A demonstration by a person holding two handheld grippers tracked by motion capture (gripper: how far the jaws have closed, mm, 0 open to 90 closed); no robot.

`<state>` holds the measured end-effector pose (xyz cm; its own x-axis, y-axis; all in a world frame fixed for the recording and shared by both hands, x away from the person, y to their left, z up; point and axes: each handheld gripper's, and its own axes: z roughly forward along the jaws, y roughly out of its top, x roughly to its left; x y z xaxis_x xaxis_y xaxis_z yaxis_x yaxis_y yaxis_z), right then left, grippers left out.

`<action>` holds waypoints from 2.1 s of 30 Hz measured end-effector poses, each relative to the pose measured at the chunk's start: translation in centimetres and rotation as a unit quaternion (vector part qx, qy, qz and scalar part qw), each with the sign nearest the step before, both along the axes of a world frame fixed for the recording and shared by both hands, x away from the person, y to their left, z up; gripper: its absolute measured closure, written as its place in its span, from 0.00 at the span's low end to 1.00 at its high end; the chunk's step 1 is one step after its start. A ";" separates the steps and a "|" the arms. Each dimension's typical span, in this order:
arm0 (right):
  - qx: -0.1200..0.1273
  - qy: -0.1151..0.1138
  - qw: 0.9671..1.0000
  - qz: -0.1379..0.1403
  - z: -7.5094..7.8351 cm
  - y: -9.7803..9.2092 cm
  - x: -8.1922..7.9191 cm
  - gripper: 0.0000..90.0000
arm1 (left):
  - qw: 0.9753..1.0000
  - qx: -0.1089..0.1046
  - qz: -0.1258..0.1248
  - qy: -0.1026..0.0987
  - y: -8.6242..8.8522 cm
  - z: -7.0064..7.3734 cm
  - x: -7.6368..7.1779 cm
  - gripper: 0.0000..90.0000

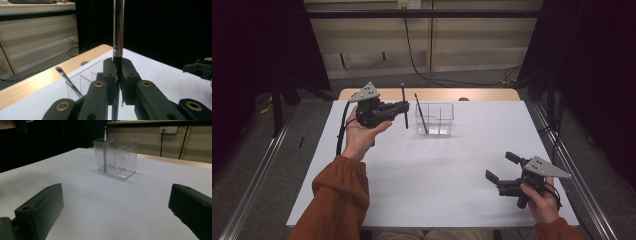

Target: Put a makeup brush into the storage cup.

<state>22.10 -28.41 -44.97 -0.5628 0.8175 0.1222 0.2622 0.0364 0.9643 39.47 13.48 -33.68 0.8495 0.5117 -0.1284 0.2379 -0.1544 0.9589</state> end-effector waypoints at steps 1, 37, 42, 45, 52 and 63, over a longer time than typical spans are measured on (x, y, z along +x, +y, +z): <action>0.000 -0.001 1.000 0.000 0.0 0.0 0.0 0.00 | 1.000 -0.003 0.001 0.000 -0.1 0.0 0.1 0.93; 0.002 0.002 1.000 0.019 -0.1 0.1 0.0 0.00 | 0.999 0.002 0.047 -0.002 -4.2 -2.4 5.5 0.93; 0.004 0.005 1.000 0.017 -0.1 0.1 -0.1 0.00 | 0.998 0.002 0.055 0.005 -4.2 -3.1 6.4 0.93; 0.003 0.006 1.000 0.020 -0.1 0.1 0.0 0.00 | 0.998 0.007 0.056 0.006 -4.0 -3.2 6.7 0.93; 0.001 0.006 1.000 0.023 -0.1 0.2 0.0 0.00 | 0.998 0.015 0.053 0.007 -4.5 -3.8 6.8 0.93; 0.002 0.007 1.000 0.025 -0.1 0.2 -0.1 0.00 | 0.998 0.042 0.046 0.013 -4.9 -4.5 6.8 0.93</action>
<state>22.04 -28.23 -45.09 -0.6012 0.7877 0.1346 0.2743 0.0452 0.9606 46.23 8.60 -38.21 0.7956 0.5971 -0.1022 0.2787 -0.2110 0.9369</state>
